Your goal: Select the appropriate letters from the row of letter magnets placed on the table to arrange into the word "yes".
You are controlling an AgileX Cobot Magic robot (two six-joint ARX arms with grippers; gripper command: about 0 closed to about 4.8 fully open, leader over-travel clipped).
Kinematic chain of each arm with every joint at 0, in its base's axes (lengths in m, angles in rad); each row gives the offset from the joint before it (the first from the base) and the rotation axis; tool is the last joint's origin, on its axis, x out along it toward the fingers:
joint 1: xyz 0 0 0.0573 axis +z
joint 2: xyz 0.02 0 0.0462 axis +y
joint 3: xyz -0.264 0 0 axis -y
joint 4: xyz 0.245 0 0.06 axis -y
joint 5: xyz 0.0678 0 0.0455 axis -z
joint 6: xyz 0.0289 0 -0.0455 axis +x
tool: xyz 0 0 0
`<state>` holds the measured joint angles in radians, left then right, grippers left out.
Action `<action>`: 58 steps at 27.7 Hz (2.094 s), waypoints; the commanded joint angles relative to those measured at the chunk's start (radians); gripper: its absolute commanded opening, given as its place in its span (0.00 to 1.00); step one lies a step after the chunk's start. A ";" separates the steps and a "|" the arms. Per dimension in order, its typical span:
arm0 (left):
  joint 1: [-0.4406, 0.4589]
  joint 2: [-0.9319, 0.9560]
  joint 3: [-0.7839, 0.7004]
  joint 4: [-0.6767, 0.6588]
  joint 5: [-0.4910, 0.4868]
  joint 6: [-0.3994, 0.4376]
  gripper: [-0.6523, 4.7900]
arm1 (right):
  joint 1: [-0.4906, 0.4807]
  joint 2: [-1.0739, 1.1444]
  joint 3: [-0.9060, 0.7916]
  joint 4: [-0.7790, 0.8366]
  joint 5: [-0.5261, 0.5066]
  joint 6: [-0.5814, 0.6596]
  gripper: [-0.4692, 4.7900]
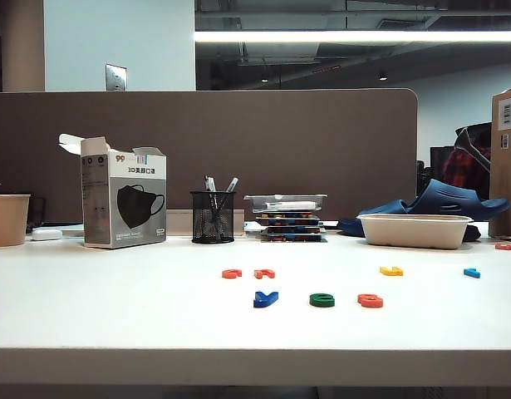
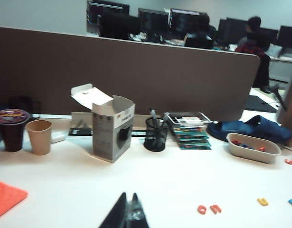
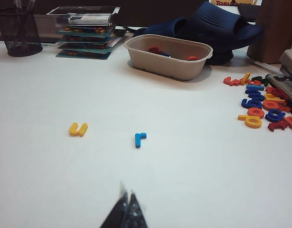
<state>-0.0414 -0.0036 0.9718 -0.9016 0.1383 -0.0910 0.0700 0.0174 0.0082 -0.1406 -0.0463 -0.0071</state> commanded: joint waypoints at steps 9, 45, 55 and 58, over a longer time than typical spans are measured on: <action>0.001 0.006 -0.263 0.266 -0.048 0.012 0.11 | 0.001 -0.005 -0.008 0.009 0.003 -0.002 0.09; 0.000 0.005 -0.964 0.970 -0.074 0.007 0.11 | 0.001 -0.005 -0.008 0.002 0.003 -0.002 0.10; 0.000 0.005 -0.964 0.962 -0.067 0.005 0.11 | 0.001 -0.005 -0.007 0.003 0.003 -0.002 0.12; 0.000 0.005 -0.964 0.962 -0.067 0.005 0.11 | 0.001 -0.005 -0.007 0.003 0.002 -0.002 0.12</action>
<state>-0.0414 0.0010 0.0051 0.0486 0.0677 -0.0837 0.0700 0.0174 0.0082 -0.1474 -0.0460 -0.0071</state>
